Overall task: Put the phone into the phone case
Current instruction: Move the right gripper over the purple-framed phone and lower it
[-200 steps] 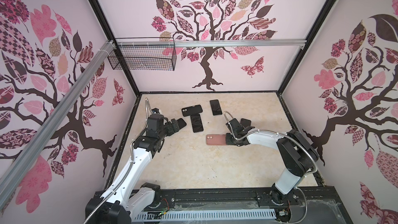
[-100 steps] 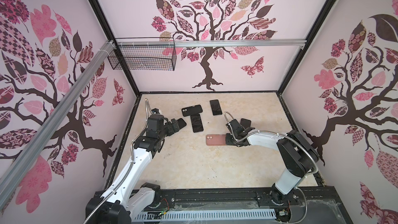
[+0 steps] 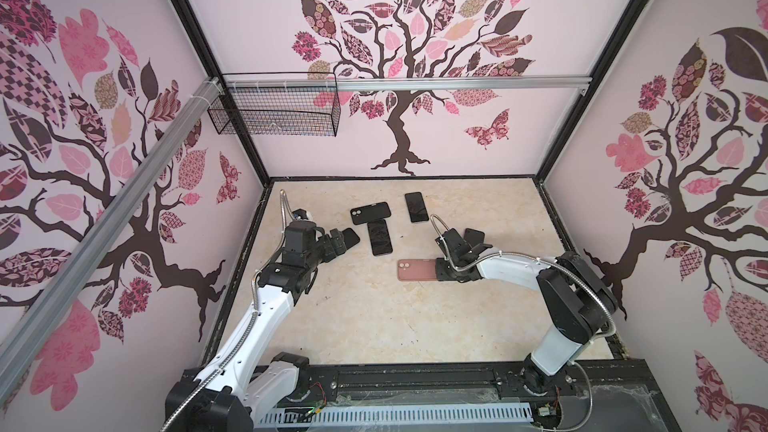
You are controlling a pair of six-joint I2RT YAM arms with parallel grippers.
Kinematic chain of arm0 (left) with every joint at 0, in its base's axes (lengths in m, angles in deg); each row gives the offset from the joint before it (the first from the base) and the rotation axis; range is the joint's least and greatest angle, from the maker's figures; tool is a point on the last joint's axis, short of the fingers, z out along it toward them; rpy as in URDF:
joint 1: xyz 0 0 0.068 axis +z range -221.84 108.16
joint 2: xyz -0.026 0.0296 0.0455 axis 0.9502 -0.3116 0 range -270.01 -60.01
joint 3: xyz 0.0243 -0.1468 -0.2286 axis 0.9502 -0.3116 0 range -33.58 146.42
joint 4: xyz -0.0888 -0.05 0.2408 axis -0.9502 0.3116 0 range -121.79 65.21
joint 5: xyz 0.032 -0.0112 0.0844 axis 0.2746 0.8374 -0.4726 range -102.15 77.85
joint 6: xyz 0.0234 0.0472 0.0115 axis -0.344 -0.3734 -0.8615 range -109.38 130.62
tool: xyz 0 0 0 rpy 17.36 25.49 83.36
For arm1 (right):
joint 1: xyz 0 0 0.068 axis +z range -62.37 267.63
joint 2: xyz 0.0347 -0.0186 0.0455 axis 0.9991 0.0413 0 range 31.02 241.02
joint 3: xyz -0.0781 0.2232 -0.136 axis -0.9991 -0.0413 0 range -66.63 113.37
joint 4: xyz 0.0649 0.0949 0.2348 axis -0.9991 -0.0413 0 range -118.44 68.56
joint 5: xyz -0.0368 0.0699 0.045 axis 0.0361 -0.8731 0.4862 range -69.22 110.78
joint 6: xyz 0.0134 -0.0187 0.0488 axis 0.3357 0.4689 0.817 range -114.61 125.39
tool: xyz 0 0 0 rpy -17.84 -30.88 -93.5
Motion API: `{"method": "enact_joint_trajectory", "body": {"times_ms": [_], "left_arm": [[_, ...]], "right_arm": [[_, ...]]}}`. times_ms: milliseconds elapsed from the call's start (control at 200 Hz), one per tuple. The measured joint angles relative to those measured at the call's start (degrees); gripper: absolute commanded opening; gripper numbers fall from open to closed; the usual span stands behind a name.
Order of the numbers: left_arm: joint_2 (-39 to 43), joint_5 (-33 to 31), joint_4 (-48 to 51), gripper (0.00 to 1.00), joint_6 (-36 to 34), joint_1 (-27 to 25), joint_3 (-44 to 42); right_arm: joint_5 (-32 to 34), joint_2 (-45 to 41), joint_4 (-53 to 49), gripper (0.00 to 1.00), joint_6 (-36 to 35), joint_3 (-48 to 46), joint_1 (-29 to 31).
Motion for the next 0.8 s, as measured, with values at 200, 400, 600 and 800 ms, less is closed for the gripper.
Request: {"method": "enact_joint_trajectory", "body": {"times_ms": [200,400,600,800], "left_arm": [[0.0,0.4,0.0,0.98,0.0,0.0,0.0],[0.0,0.9,0.3,0.98,0.0,0.0,0.0],[0.9,1.1,1.8,0.98,0.0,0.0,0.0],[1.9,1.9,2.4,0.98,-0.1,0.0,0.0]], "right_arm": [[4.4,-4.5,-3.7,1.00,-3.5,3.3,-0.1],[8.7,-6.6,-3.7,1.00,-6.2,4.2,-3.2],[8.9,-6.6,-1.6,1.00,-6.9,3.5,-12.1],[6.8,-4.0,1.1,1.00,-6.6,3.4,-16.0]]}}
